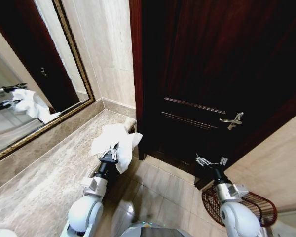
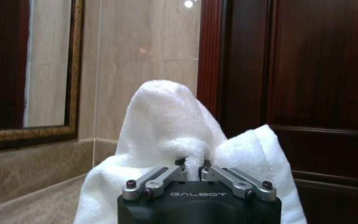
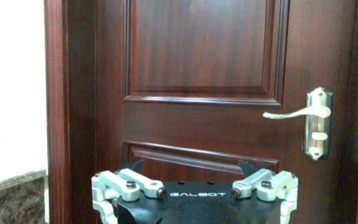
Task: Discard the used towel into the hamper.
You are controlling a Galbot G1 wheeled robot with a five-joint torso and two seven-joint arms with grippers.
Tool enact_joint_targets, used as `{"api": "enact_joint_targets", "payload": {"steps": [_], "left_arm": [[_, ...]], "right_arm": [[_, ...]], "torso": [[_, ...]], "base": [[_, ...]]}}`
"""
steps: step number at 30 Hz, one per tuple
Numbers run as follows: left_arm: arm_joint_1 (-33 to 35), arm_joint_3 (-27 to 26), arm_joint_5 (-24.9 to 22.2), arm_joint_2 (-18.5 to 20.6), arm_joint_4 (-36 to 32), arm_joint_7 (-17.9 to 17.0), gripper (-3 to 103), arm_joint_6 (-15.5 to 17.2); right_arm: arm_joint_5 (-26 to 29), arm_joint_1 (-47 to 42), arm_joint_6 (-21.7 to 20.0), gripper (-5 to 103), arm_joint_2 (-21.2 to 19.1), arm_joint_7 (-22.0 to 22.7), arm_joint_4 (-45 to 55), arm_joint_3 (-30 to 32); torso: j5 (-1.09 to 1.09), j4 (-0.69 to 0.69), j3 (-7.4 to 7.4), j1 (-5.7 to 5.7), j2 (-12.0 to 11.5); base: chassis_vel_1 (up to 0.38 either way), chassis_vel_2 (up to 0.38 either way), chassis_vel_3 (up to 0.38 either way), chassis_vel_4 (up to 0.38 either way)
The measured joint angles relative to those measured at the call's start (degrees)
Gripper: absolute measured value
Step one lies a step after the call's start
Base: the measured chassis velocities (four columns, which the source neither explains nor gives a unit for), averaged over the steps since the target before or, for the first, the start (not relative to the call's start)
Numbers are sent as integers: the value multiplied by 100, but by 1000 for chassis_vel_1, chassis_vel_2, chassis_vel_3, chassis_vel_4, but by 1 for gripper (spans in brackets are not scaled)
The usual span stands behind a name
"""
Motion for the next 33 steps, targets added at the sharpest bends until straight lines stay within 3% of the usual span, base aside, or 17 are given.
{"api": "enact_joint_targets", "payload": {"steps": [10, 33], "left_arm": [[-187, 170, 156, -207, 204, -34, 6, -1], [-365, 388, 168, -150, 423, -109, 6, 8]], "right_arm": [[-65, 69, -77, 100, 87, -75, 3, -83], [-94, 26, -3, 100, 62, -67, -109, -66]], "torso": [[0, 0, 0, 0, 0], [1, 0, 0, 1, 0]], "base": [[0, 0, 0, 0], [0, 0, 0, 0]]}}
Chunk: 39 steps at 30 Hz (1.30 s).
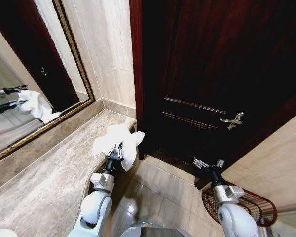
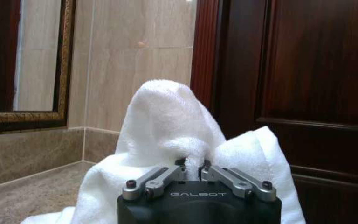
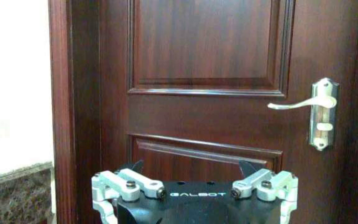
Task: Discard the used towel into the hamper.
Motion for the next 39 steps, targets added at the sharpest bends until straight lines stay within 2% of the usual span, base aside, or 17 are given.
{"api": "enact_joint_targets", "payload": {"steps": [25, 39], "left_arm": [[6, -8, -1, -16, 37, 13, 6, -77], [10, -49, 245, -24, 103, 68, 6, -157]], "right_arm": [[-9, -34, 37, 100, -1, 4, 15, 63], [-6, -43, 57, 100, -10, 8, 2, 67]], "torso": [[0, 0, 0, 0, 0], [0, 0, 0, 0, 0]], "base": [[19, -20, -21, 18], [0, 0, 0, 0]]}}
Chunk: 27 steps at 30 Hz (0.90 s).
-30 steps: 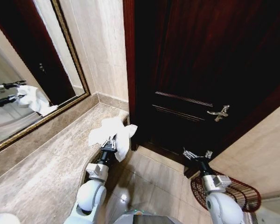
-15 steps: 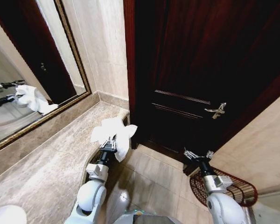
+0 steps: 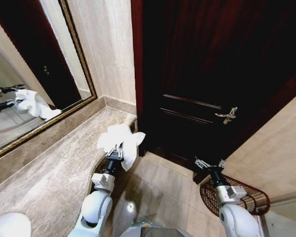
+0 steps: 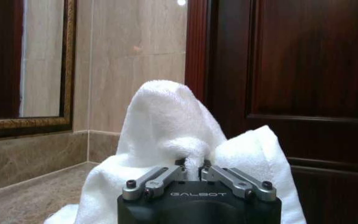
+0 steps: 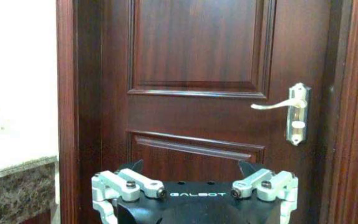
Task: Discard the used towel into the hamper.
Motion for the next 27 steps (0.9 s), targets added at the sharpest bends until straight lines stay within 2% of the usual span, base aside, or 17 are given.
{"api": "enact_joint_targets", "payload": {"steps": [12, 27], "left_arm": [[13, 7, 63, 9, 24, 10, 6, -21], [-17, 4, 135, -11, 31, 19, 6, -59]], "right_arm": [[-17, 7, 2, 100, -5, -3, 0, -3], [-16, 12, 18, 100, -17, -5, 21, 16]], "torso": [[0, 0, 0, 0, 0], [-1, -1, 0, 0, 0]], "base": [[5, -40, -49, -1], [-57, -111, -102, -59]]}}
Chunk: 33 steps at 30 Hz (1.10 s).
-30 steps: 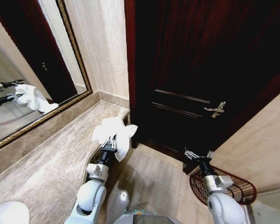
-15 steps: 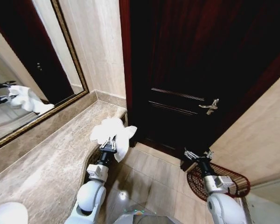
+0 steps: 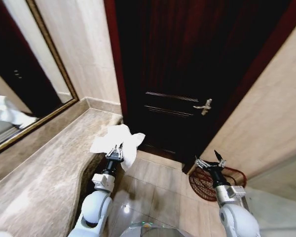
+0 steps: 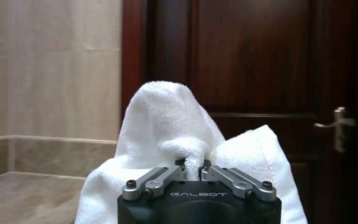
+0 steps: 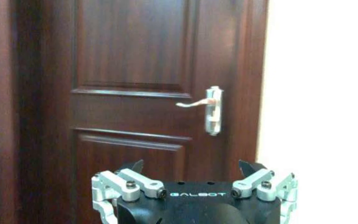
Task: Discard the used towel into the hamper.
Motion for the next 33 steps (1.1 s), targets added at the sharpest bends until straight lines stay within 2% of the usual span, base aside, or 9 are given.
{"api": "enact_joint_targets", "payload": {"steps": [33], "left_arm": [[34, -119, 14, -22, 34, 86, 6, -160]], "right_arm": [[-38, -69, 37, 100, 41, 32, 99, 116]], "torso": [[0, 1, 0, 0, 0]], "base": [[-82, -119, -118, -81]]}}
